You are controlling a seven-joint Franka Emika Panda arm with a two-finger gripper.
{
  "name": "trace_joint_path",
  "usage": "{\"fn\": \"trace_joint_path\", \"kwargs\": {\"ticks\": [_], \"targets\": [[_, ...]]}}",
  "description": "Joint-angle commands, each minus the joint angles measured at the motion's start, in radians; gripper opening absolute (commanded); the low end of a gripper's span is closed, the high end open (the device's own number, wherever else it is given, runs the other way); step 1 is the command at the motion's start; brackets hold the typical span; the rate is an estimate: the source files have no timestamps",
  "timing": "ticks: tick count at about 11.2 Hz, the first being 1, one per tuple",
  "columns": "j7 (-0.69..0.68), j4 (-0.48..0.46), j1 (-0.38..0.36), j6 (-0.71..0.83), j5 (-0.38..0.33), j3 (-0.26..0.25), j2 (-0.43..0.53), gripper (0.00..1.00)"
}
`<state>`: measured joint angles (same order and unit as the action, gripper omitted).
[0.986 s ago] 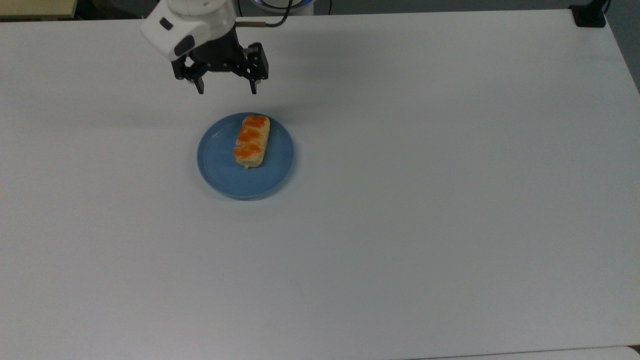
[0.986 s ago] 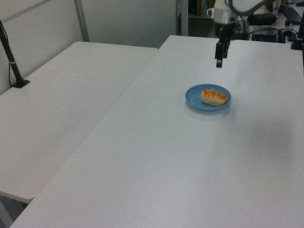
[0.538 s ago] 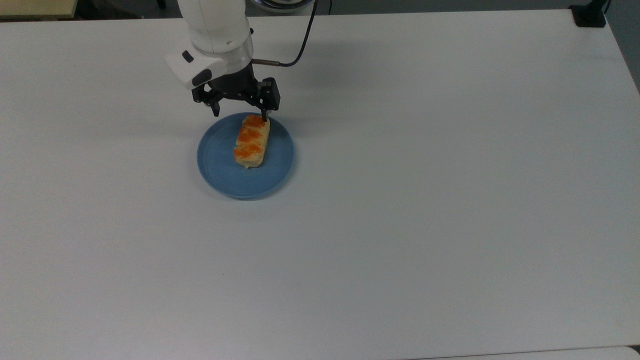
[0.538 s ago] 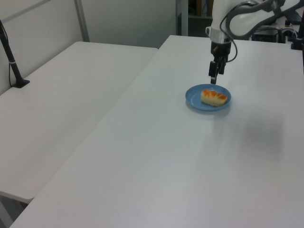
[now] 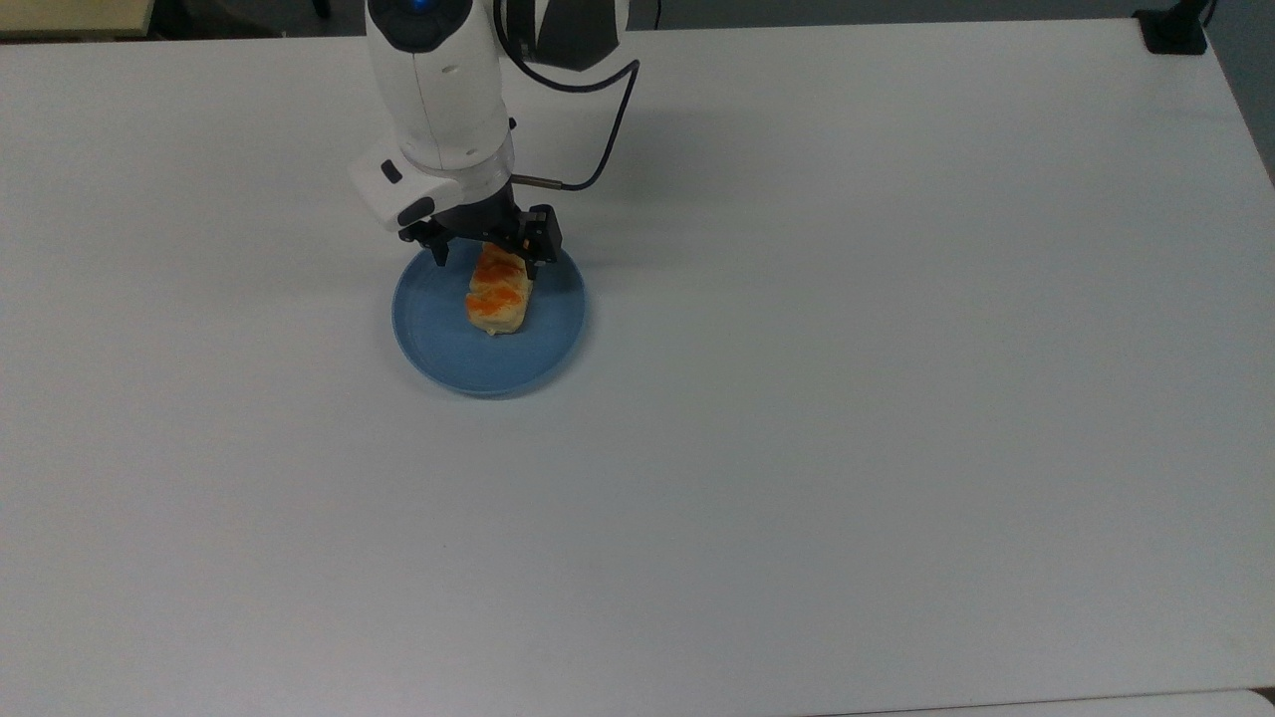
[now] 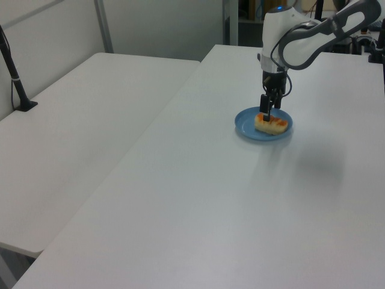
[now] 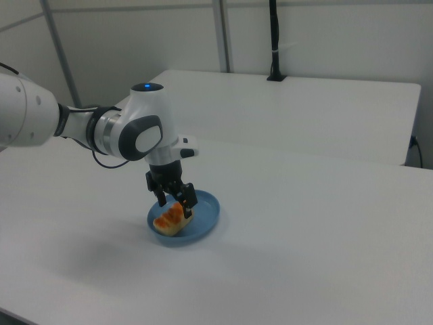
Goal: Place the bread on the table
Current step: 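Close the gripper around the bread roll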
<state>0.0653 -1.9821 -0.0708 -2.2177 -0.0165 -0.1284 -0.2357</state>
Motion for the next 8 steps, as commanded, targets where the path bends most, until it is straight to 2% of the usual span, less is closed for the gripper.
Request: {"fn": "trace_joint_path", "kwargs": {"ticks": [1,4,5,6,8], "targets": [[0.027,-0.015,-0.012,-0.060,0.016,-0.004,-0.014,0.81],[0.025,-0.014,-0.012,-0.071,0.016,-0.004,-0.030,0.26],[0.024,-0.011,-0.012,-0.071,0.016,-0.004,-0.030,0.13],[0.016,-0.009,-0.012,-0.062,0.016,-0.004,-0.021,0.05],[0.007,-0.004,-0.001,-0.027,0.016,-0.004,0.021,0.05]]}}
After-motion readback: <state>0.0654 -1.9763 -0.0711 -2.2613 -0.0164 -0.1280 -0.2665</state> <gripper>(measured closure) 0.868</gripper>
